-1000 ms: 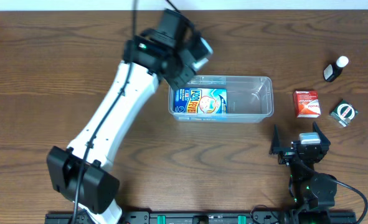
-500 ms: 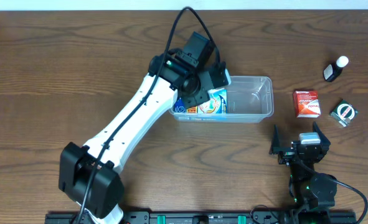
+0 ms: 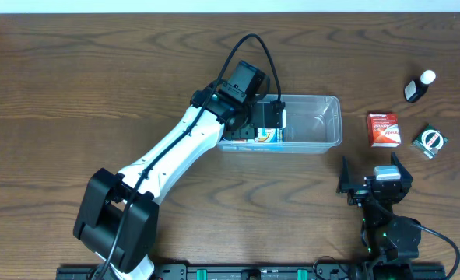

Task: Pack container
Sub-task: 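Lift the white box and carry it right over the container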

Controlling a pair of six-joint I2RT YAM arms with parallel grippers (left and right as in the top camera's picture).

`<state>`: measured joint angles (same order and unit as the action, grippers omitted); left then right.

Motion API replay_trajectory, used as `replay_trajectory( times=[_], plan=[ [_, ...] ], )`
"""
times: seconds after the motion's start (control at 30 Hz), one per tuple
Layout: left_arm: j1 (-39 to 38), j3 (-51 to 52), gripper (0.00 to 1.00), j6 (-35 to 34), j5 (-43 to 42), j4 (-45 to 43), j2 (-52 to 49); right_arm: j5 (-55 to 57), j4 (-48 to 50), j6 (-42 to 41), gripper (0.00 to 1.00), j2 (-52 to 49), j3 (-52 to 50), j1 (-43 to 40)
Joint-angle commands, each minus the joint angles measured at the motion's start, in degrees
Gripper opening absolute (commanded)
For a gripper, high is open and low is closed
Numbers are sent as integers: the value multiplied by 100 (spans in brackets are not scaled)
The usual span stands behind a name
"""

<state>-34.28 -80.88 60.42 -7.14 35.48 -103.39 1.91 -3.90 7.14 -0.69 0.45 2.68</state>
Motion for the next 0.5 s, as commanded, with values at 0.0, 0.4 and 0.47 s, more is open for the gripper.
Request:
replay_trajectory(
  times=[0.0, 0.4, 0.47],
  plan=[
    [120, 37, 51, 216, -17, -116, -85, -2, -20, 22, 99, 31, -9, -46],
    [385, 37, 50, 190, -20, -181, -592, -2, -20, 22, 99, 31, -9, -46],
    [385, 37, 50, 190, -20, -208, -654, -2, -20, 22, 99, 31, -9, -46]
  ],
)
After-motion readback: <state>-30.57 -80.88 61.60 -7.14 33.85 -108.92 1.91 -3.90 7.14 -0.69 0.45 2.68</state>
